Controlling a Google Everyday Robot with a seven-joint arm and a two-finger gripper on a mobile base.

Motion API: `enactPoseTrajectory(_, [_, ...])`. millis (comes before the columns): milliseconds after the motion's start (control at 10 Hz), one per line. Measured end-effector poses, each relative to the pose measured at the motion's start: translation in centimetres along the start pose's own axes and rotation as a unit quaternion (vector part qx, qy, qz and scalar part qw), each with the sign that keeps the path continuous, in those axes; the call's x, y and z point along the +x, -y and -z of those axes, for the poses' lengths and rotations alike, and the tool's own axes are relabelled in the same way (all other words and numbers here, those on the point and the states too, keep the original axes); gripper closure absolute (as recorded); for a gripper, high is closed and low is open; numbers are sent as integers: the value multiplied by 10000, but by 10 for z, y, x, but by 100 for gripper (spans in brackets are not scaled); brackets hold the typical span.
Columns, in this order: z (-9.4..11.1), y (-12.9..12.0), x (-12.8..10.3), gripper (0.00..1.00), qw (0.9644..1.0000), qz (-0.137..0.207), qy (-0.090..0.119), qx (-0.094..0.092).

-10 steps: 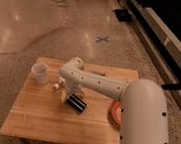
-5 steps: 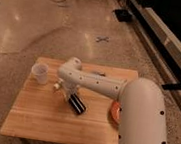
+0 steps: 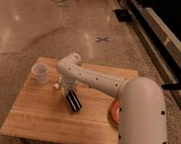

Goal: Place the eraser in the ceramic cup

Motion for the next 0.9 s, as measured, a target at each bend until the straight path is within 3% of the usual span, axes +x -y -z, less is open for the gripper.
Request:
enactPoseTrajectory(300, [49, 15, 49, 100, 9976, 223, -594, 285])
enactPoseTrajectory(500, [84, 35, 80, 100, 9922, 510, -1016, 516])
enactPoseTrajectory(900, [115, 71, 112, 100, 9810, 972, -1451, 850])
